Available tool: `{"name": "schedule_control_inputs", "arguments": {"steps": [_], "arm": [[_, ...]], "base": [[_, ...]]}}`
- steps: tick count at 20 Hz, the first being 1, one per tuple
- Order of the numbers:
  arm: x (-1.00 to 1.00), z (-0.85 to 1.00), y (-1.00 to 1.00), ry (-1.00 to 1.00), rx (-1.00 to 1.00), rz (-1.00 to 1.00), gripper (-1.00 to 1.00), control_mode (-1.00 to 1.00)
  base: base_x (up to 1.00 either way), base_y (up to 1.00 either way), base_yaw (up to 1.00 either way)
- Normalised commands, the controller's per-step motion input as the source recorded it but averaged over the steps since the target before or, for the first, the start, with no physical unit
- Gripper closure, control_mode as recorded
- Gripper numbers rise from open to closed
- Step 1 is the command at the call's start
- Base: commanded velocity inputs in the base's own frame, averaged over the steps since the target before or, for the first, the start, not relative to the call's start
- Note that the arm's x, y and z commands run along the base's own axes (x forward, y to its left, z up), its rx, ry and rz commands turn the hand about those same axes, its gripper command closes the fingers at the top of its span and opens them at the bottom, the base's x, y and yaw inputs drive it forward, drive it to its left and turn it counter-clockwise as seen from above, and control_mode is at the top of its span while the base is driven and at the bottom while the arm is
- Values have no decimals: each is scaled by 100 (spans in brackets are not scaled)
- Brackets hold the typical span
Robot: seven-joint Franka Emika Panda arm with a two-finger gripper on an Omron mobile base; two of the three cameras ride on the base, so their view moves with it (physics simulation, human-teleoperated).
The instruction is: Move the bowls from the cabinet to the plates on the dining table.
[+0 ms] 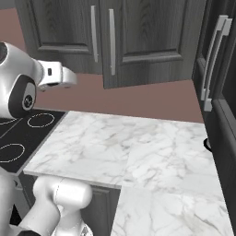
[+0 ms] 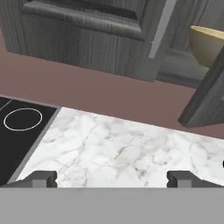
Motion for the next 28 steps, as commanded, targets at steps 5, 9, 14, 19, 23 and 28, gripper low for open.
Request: {"name": "schedule_control_inputs", "arguments": {"steps": [5, 9, 14, 19, 23, 28], "arm": [[0, 0, 6, 0, -38, 0, -100, -100], [0, 0, 0, 0, -37, 0, -100, -100], [11, -4, -2, 0, -28, 0, -100, -100], [24, -5, -11, 0, -22, 0, -100, -100], [33, -8, -30, 0, -15, 0, -100, -100], [42, -15, -34, 0, -10, 0, -100, -100]], "base": [[0, 0, 0], [0, 0, 0], [0, 0, 0], [0, 0, 0], [0, 0, 0], [0, 0, 0]]}}
